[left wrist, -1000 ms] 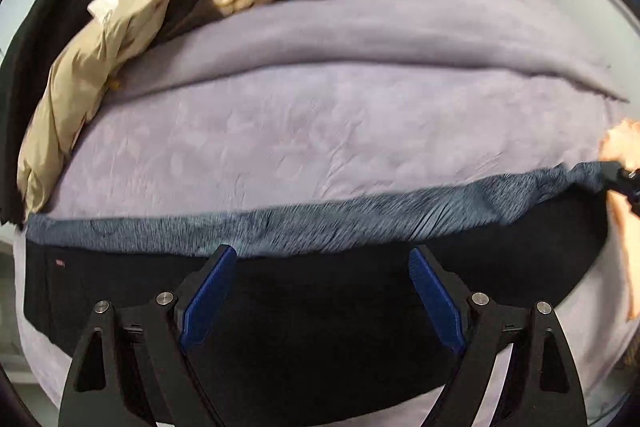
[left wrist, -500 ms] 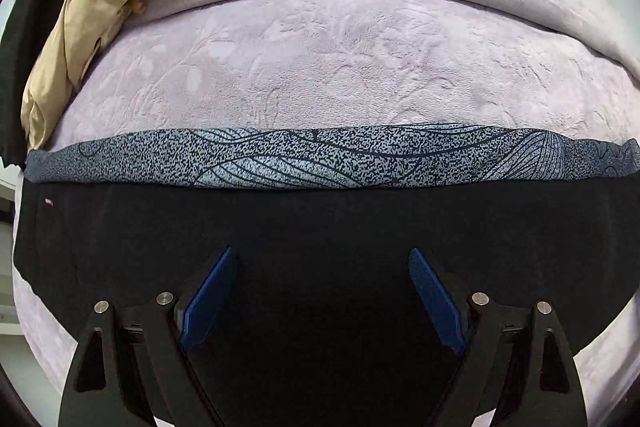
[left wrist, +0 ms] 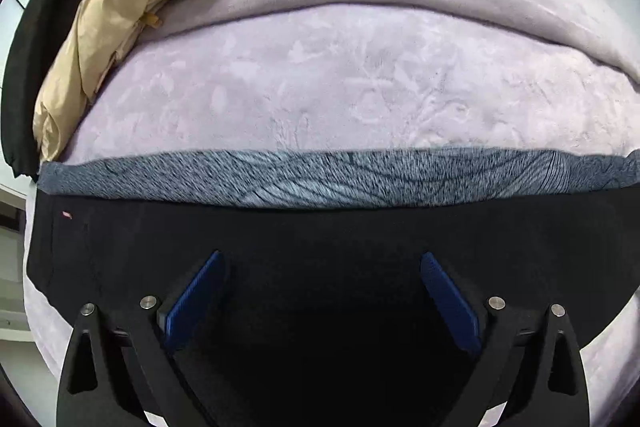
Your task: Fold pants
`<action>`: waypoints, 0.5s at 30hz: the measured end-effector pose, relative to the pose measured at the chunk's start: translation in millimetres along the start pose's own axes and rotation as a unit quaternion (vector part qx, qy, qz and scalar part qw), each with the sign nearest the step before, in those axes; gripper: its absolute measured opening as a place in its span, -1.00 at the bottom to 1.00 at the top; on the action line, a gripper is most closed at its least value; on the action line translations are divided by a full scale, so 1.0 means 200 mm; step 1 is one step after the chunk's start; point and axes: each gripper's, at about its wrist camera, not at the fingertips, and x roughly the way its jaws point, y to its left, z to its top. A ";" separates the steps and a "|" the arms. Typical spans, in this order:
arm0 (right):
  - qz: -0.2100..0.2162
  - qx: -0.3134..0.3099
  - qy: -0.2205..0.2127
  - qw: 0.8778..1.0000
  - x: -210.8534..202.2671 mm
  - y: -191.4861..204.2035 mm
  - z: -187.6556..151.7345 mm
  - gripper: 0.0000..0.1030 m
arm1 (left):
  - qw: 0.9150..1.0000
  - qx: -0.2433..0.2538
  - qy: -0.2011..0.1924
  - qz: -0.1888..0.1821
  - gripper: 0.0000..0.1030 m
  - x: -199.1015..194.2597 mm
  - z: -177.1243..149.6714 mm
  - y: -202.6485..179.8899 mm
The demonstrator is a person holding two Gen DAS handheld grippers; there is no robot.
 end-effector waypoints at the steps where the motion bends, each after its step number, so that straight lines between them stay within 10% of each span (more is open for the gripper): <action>1: -0.002 -0.027 -0.009 1.000 -0.02 0.07 0.03 -0.52 | 1.000 -0.001 -0.004 0.001 0.92 0.00 0.02 0.01; 7: -0.042 -0.124 0.016 0.991 0.31 0.39 0.22 -0.52 | 1.000 -0.013 0.009 0.016 0.92 0.13 0.13 -0.06; 15: -0.116 -0.104 -0.026 0.988 0.52 0.31 0.41 -0.81 | 0.998 -0.047 -0.017 0.045 0.93 0.23 0.18 0.09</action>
